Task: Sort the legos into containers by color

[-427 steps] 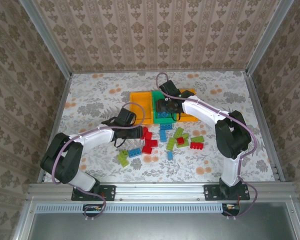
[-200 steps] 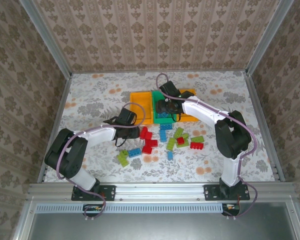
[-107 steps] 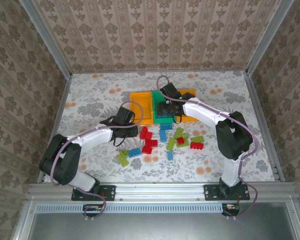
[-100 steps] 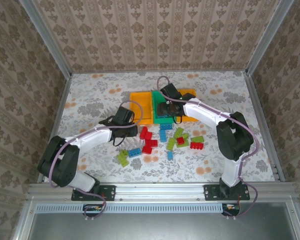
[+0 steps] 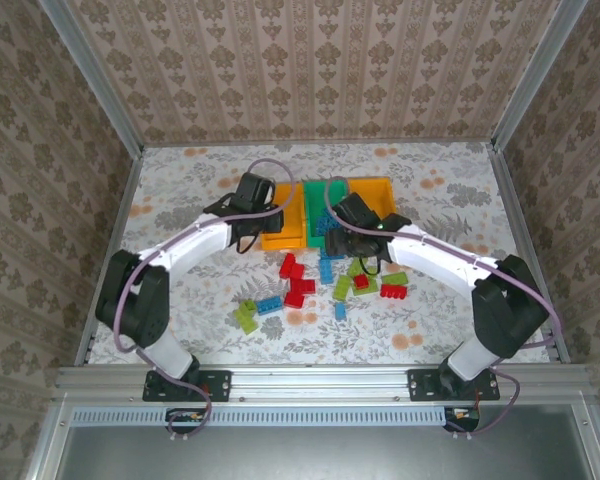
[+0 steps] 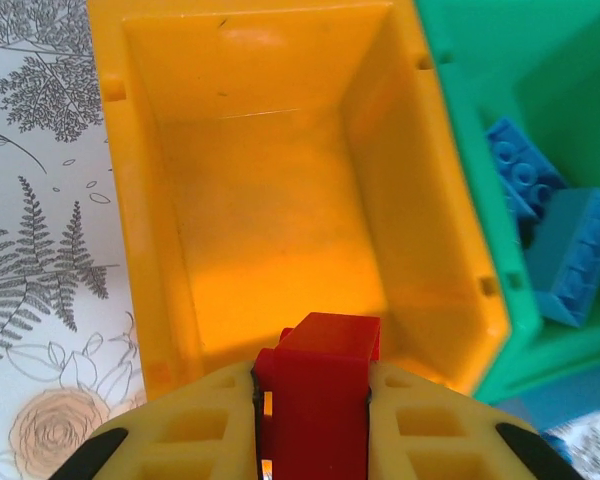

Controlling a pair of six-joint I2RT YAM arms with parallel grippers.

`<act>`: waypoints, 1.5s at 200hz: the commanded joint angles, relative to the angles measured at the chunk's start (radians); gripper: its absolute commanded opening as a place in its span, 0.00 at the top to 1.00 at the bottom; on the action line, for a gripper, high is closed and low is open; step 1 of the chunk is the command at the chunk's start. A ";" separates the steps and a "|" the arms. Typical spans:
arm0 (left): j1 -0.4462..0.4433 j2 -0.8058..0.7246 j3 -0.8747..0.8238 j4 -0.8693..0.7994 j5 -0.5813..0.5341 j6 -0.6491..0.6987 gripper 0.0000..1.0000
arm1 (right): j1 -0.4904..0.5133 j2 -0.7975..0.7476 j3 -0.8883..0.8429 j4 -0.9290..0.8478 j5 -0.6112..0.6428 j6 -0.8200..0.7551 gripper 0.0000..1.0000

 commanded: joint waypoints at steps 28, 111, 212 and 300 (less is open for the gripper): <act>0.013 0.096 0.117 -0.027 0.014 0.055 0.68 | -0.010 -0.113 -0.153 -0.076 0.099 0.059 0.30; -0.008 0.058 0.072 -0.015 0.007 0.054 0.22 | 0.005 -0.183 -0.272 -0.006 0.009 0.009 0.32; -0.026 -0.104 -0.065 0.007 -0.030 0.058 0.00 | 0.031 -0.031 -0.219 0.006 -0.031 -0.041 0.37; -0.023 -0.187 -0.154 0.008 -0.056 0.054 0.00 | 0.037 -0.044 -0.168 -0.015 -0.034 -0.029 0.68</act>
